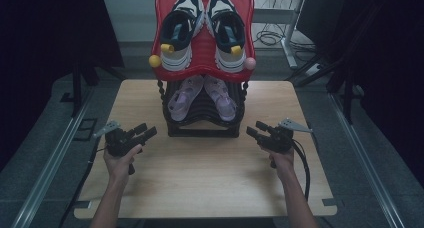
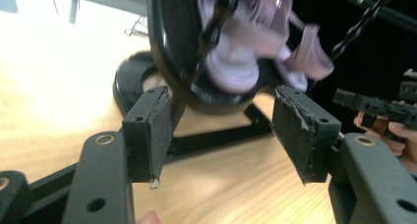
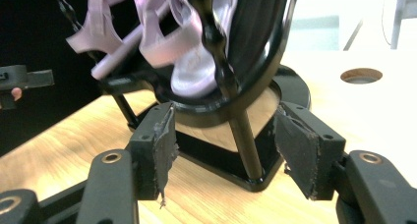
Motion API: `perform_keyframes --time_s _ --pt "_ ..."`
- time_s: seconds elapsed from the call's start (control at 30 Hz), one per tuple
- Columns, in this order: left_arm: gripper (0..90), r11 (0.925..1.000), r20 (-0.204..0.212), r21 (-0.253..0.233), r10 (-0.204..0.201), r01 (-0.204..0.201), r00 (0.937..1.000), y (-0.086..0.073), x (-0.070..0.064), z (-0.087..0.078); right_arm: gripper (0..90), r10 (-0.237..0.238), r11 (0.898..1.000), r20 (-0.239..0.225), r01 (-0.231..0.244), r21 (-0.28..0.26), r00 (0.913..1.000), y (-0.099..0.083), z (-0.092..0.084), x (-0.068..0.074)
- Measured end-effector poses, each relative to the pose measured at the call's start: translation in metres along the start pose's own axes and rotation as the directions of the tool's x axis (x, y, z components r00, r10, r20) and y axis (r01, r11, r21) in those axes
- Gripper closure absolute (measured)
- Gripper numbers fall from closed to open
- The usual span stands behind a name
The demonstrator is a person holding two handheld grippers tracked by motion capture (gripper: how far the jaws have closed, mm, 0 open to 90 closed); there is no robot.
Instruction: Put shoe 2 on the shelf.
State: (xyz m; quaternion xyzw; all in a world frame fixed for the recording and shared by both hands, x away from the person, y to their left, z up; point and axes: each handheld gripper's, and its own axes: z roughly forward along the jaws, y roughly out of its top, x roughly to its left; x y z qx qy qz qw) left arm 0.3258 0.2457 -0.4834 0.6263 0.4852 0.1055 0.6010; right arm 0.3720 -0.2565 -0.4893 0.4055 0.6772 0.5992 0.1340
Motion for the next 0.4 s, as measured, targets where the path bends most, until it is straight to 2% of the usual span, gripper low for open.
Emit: perform_keyframes --time_s 0.2,0.4 --pt "40.5 1.0 -0.008 0.004 0.008 -0.008 0.9999 -0.0006 0.0009 0.0002 40.6 0.014 1.0 0.003 -0.014 -0.01 0.9999 -0.0042 -0.0012 -0.0015" --pt "40.4 0.9999 -0.011 0.005 0.013 -0.013 0.9999 -0.001 0.0011 0.0003 40.5 0.005 1.0 0.001 -0.005 -0.03 1.0 -0.0016 -0.0051 0.0002"
